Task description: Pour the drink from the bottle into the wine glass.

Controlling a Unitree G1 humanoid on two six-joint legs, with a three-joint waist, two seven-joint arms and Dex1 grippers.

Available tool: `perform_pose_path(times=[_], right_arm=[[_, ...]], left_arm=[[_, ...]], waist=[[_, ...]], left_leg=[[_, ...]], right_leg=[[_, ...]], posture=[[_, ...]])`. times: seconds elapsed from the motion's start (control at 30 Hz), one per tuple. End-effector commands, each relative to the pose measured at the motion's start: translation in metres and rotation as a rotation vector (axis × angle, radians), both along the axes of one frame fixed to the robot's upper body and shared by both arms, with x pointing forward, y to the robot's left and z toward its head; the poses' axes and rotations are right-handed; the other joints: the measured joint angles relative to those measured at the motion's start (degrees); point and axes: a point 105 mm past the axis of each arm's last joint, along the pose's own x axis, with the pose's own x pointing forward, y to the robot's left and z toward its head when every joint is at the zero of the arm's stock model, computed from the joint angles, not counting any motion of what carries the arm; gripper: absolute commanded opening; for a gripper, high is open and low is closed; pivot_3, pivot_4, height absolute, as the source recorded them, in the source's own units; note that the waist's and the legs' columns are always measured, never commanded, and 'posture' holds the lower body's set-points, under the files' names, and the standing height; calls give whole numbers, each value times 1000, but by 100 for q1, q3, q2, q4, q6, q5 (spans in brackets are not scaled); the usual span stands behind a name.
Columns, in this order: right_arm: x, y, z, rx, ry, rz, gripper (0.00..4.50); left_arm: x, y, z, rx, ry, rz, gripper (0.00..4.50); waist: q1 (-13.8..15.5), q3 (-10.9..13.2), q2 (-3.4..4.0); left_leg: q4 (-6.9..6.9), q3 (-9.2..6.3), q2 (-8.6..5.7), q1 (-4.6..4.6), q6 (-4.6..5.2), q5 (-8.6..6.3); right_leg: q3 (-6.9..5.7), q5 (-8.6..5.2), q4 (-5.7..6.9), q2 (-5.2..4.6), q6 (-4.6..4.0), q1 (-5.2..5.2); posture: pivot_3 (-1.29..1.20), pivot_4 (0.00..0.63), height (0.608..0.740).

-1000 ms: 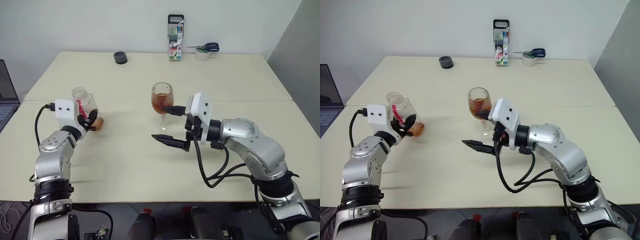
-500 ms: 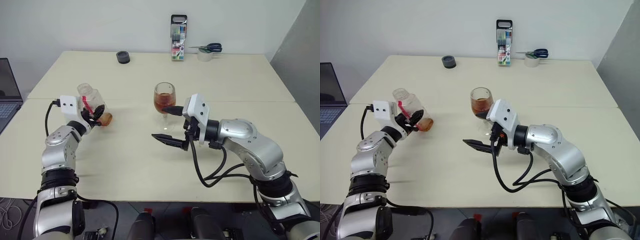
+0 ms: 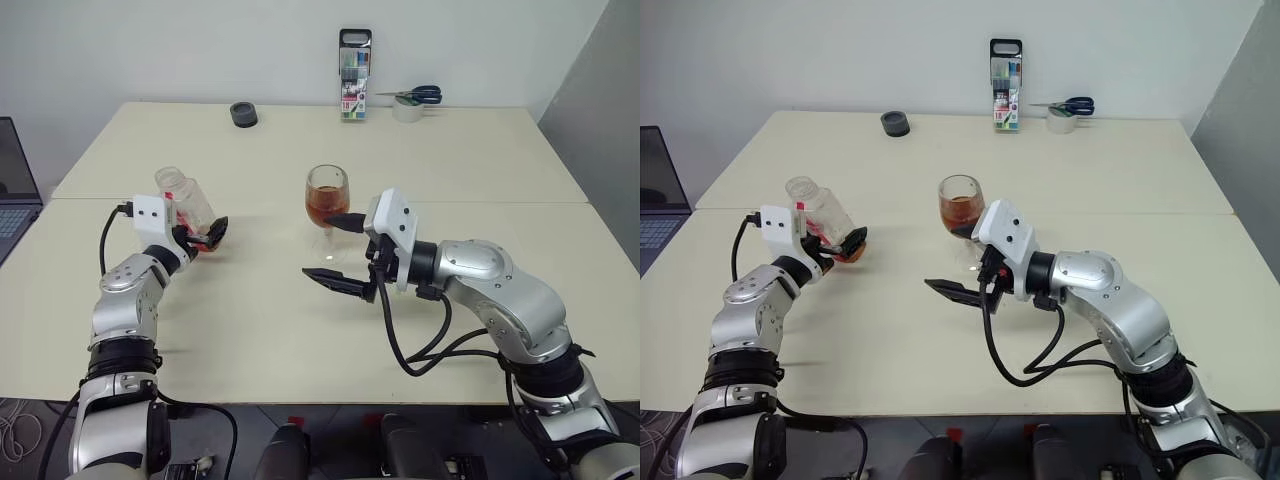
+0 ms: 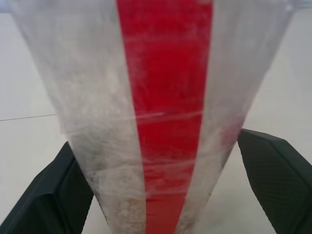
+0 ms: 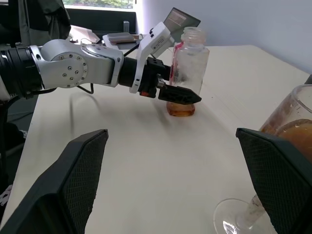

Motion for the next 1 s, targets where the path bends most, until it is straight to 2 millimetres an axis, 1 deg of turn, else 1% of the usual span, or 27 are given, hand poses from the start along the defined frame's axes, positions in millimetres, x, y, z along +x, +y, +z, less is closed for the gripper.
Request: perform_pose_path(times=[0.03, 0.17, 0.27, 0.37, 0.5, 0.6, 0.73, 0.8, 0.9, 1.0], right_arm=[[-5, 1, 9, 21, -44, 11, 4500], [-3, -2, 0, 26, -40, -7, 4500], [4, -11, -12, 70, -53, -80, 4500], [6, -18, -25, 140, -56, -158, 4500], [3, -36, -50, 216, -18, -285, 4500], [4, -58, -66, 252, -15, -443, 4500], [16, -96, -73, 373, -28, -737, 4500], [19, -107, -76, 412, -29, -821, 4500], [21, -112, -78, 415, -48, -866, 4500], [23, -113, -81, 408, -54, -872, 4500]], left_arm=[[-1, 0, 10, 36, -47, -5, 4478], [-7, 2, 6, 76, -56, 5, 4478], [-17, 7, 1, 97, -67, 30, 4478], [-30, 10, -3, 144, -74, 43, 4478], [-51, 13, -10, 185, -54, 81, 4478], [-67, 12, -17, 199, -40, 126, 4478], [-82, 7, -22, 190, -45, 169, 4478], [-85, 6, -24, 187, -45, 180, 4478], [-87, 3, -26, 190, -50, 182, 4478], [-88, -1, -25, 179, -65, 171, 4478]], waist=[[-1, 0, 0], [-3, 0, 0], [-3, 0, 0], [-5, 0, 0], [2, -1, -1], [10, -1, -1], [54, -1, -1], [61, -1, -1], [61, -1, 0], [61, -1, 0]], left_leg=[[0, 0, 0, 0, 0, 0], [-1, 0, 0, 0, 0, 0], [-5, 1, 0, 0, 0, 0], [-8, 2, 2, -1, -1, 0], [-9, 2, 4, -1, 0, -1], [-9, 3, 5, 1, 7, -5], [-9, 6, 7, 4, 8, -6], [-9, 6, 10, 7, 8, -6], [-10, 10, 10, 10, 8, -6], [-16, 15, 9, 13, 8, -6]], right_leg=[[0, 0, 0, 0, 0, 0], [1, 0, -2, 0, 0, 0], [2, 0, -7, -1, 0, 0], [3, 0, -10, -2, 0, 0], [5, 0, -10, -3, 0, 0], [8, 0, -11, -4, 1, 3], [9, 0, -11, -1, 1, 5], [8, 0, -10, 1, 2, 6], [10, 0, -9, 7, 2, 7], [13, 0, -11, 7, 1, 7]], posture=[[0, 150, 740], [0, 150, 740], [0, 150, 740], [0, 150, 740], [0, 150, 740], [0, 150, 740], [0, 150, 740], [0, 150, 740], [0, 150, 740], [0, 150, 740]])
